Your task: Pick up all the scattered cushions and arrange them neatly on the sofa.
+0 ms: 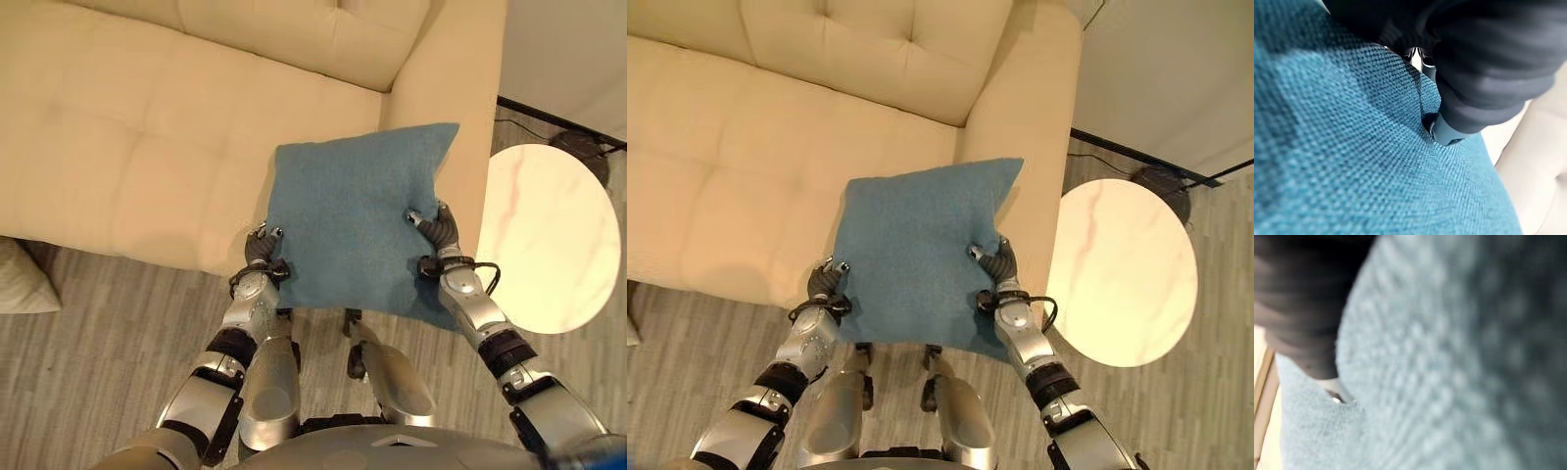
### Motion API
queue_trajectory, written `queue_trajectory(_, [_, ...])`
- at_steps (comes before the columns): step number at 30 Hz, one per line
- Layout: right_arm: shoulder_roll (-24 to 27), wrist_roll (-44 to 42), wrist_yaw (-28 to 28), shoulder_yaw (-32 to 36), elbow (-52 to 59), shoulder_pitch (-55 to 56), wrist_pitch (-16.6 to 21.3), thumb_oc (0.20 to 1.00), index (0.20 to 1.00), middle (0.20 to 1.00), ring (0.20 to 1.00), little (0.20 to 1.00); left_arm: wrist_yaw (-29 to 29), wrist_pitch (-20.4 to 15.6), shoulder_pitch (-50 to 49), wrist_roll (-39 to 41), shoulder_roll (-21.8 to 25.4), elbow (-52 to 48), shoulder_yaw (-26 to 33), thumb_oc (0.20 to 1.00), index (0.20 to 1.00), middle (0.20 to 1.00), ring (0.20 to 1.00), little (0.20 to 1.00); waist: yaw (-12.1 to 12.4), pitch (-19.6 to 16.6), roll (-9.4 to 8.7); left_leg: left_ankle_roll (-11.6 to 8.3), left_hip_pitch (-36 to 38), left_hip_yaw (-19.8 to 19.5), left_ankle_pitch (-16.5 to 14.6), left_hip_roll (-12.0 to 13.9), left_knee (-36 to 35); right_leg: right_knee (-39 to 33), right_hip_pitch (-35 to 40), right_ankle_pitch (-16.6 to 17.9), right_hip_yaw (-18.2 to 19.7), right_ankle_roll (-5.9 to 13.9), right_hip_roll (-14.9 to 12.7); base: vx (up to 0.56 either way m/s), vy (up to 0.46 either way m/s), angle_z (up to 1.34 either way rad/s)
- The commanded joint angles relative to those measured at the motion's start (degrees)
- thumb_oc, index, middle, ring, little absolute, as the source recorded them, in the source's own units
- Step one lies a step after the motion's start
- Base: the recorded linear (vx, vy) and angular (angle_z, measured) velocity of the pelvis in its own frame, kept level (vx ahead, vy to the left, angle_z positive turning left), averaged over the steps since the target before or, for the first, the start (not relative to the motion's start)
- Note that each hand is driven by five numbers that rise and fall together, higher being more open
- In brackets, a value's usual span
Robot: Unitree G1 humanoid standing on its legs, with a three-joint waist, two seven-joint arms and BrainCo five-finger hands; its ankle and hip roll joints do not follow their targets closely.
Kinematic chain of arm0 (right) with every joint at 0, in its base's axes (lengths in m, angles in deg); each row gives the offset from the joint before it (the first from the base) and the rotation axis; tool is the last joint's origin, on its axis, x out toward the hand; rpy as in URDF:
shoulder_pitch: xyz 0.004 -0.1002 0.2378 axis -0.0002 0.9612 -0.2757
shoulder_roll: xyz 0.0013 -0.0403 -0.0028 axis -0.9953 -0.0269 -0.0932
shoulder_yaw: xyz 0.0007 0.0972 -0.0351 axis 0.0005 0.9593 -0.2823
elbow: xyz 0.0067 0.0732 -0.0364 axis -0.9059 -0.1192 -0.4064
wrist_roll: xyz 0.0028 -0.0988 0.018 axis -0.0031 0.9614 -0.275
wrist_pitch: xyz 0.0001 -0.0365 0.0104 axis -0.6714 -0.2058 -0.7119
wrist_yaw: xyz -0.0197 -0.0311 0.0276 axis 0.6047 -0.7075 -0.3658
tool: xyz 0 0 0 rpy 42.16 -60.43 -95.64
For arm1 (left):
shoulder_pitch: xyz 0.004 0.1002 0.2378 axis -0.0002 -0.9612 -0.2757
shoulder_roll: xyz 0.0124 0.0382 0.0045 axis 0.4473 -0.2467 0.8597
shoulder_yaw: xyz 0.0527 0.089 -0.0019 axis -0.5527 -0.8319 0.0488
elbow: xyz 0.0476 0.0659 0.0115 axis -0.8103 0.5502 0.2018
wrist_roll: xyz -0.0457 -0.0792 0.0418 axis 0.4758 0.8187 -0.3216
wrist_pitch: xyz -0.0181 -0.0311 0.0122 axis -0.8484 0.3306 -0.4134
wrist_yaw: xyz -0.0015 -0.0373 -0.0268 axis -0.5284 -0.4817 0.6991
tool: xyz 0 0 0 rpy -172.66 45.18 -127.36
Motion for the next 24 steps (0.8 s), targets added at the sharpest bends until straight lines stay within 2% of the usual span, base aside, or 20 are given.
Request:
queue_trajectory(1, [-2.74,3.34,-0.88,0.55,5.42,1.21,2.97,0.200,0.200,0.200,0.200,0.200,2.86,-4.27,2.36,0.18,-3.23,-5.33,-1.76,0.200,0.200,0.200,0.200,0.200,0.23,-4.59,-3.01,-1.56,1.86,-1.91,-5.57,0.12,0.43,1.14,-0.86,-0.75,-1.43,4.60,-3.88,0.07,-0.045,0.19])
queue_trajectory(5, [-1.03,7.53,-1.42,5.15,11.48,7.32,2.96,0.200,0.200,0.200,0.200,0.200,4.76,-3.51,-8.32,-1.14,-2.85,-14.79,-0.82,0.200,0.200,0.200,0.200,0.200,0.11,-8.43,-0.16,-1.68,6.24,-2.67,-6.37,0.57,-0.08,1.47,4.14,-3.86,-1.87,3.95,-2.98,0.09,-0.068,0.09])
queue_trajectory(11, [-0.64,9.15,-1.28,7.44,15.28,11.45,3.11,0.200,0.200,0.200,0.200,0.200,7.04,-3.22,-14.59,3.37,-3.25,-21.92,-0.98,0.200,0.200,0.200,0.200,0.200,0.55,-10.40,3.22,-3.06,7.38,-5.49,-5.39,1.52,0.51,3.44,7.35,-7.98,-4.60,2.39,-1.68,0.01,-0.090,0.27])
queue_trajectory(18, [0.81,9.26,-0.93,8.02,18.77,12.86,4.15,0.200,0.200,0.200,0.200,0.200,7.26,-4.13,-15.77,5.57,-3.69,-27.26,-1.85,0.200,0.200,0.200,0.200,0.200,1.34,-10.85,5.36,-5.02,4.40,-9.40,-3.35,1.47,2.66,1.08,10.26,-9.48,-8.11,0.81,-0.12,-0.06,-0.084,0.51])
queue_trajectory(19, [1.25,9.26,-0.46,8.59,19.97,13.17,4.51,0.200,0.200,0.200,0.200,0.200,7.01,-4.79,-15.19,5.20,-3.81,-28.68,-2.52,0.200,0.200,0.200,0.200,0.200,1.03,-10.11,5.45,-5.40,2.61,-8.69,-3.36,1.14,4.98,1.06,10.77,-9.75,-9.36,0.45,-0.54,-0.17,-0.003,0.42])
queue_trajectory(21, [0.99,8.78,0.02,8.77,20.84,12.60,4.67,0.200,0.200,0.200,0.200,0.200,7.08,-5.44,-14.05,5.22,-4.27,-29.67,-3.36,0.200,0.200,0.200,0.200,0.200,-0.04,-10.05,5.28,-4.51,1.02,-4.85,-3.97,1.53,7.20,1.04,10.18,-9.21,-10.96,0.50,-1.53,-0.17,0.039,0.79])
queue_trajectory(24, [0.41,7.76,-0.57,8.68,23.09,12.32,4.82,0.200,0.200,0.200,0.200,0.200,7.45,-5.91,-13.90,5.54,-4.73,-31.16,-4.49,0.200,0.200,0.200,0.200,0.200,-1.48,-10.68,4.55,-3.07,3.30,2.19,-7.98,2.69,10.00,1.08,10.48,-7.83,-12.42,1.02,-3.41,-0.04,0.132,0.82])
